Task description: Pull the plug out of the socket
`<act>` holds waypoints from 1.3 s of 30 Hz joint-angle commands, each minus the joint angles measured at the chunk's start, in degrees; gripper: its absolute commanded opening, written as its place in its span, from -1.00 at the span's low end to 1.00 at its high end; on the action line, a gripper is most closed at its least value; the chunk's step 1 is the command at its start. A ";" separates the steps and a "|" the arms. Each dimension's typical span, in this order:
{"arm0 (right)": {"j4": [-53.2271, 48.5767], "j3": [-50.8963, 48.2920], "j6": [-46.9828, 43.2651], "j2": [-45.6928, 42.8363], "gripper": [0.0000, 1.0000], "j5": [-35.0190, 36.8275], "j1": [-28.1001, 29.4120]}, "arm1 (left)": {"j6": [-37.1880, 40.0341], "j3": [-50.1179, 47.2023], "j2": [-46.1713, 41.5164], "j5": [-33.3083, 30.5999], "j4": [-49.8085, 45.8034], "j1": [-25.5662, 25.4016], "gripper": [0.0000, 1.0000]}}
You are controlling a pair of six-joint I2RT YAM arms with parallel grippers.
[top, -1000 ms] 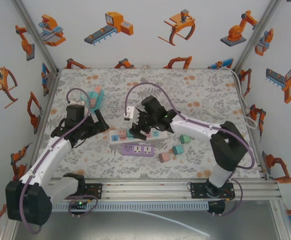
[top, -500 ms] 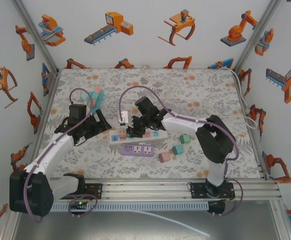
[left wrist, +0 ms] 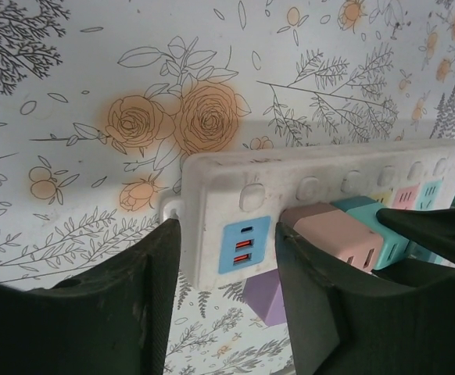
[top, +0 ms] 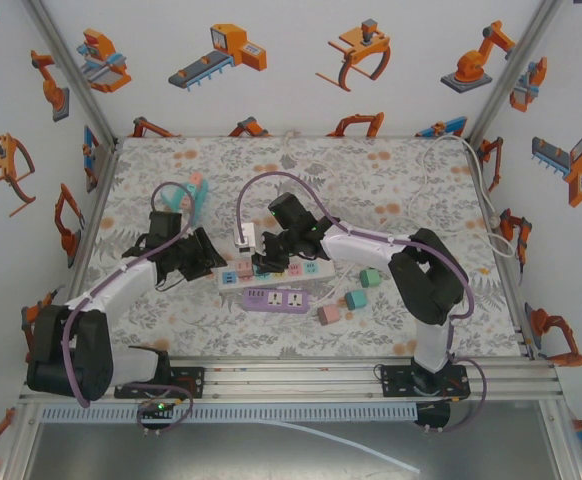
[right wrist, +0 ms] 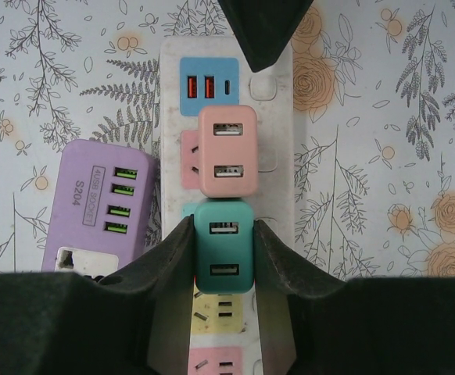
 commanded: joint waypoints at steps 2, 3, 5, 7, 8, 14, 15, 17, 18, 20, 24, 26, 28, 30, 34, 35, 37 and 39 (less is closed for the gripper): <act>0.96 1.82 -0.24 0.40 -0.41 -1.56 0.38 | -0.70 -0.70 0.88 1.86 0.82 -0.13 -0.11; 0.96 1.83 -0.19 0.49 -0.41 -1.30 0.38 | -0.38 -0.73 0.94 1.86 0.59 -0.21 -0.13; 1.05 1.91 -0.19 0.60 -0.41 -1.02 0.44 | 0.84 -0.55 1.34 2.18 -0.45 -0.47 -0.15; 1.22 2.09 -0.02 0.98 -0.41 -1.06 0.44 | 2.05 0.12 2.50 2.49 -2.26 -0.81 -0.17; 1.22 2.25 0.07 1.14 -0.41 -1.16 0.44 | 2.52 0.31 3.03 2.90 -2.62 -0.95 -0.18; 1.39 2.71 0.16 1.55 -0.41 -0.99 0.41 | 3.66 0.74 4.72 2.37 -4.00 -3.57 -0.19; 1.42 2.70 0.14 1.64 -0.41 -0.87 0.43 | 3.84 1.00 4.87 1.15 -4.55 -4.25 -0.19; 1.40 2.70 0.15 1.79 -0.41 -0.89 0.44 | 4.47 1.45 5.46 -0.20 -5.13 -5.22 -0.20; 1.40 2.70 0.16 1.80 -0.41 -0.85 0.44 | 4.85 1.65 5.95 -0.53 -5.45 -5.45 -0.21; 1.40 2.75 0.23 1.76 -0.41 -0.82 0.44 | 5.25 2.19 7.02 -1.89 -6.44 -6.01 -0.21; 1.49 2.79 0.51 1.21 -0.41 -0.26 0.41 | 5.50 2.08 7.85 -3.46 -7.94 -6.94 -0.22; 1.32 2.80 0.51 1.03 -0.41 0.32 0.41 | 5.57 1.50 7.29 -2.85 -8.21 -7.35 -0.22; 1.28 2.79 0.43 1.02 -0.41 0.81 0.36 | 6.16 0.75 6.76 -1.75 -7.96 -7.67 -0.22; 1.22 2.87 0.45 1.26 -0.41 0.82 0.36 | 6.61 0.15 6.80 -1.37 -8.37 -7.80 -0.22; 1.30 3.40 0.68 1.55 -0.41 0.40 0.36 | 5.98 -0.76 7.38 -2.29 -8.20 -7.77 -0.21; 1.31 3.57 0.69 1.64 -0.42 0.38 0.38 | 5.93 -0.92 7.53 -2.66 -8.10 -7.81 -0.21; 1.15 3.93 0.69 1.51 -0.41 0.46 0.31 | 5.80 -0.80 8.05 -3.31 -8.27 -7.89 -0.21; 0.83 4.60 0.90 1.29 -0.42 0.34 0.36 | 5.93 -0.40 8.32 -4.52 -9.20 -8.10 -0.21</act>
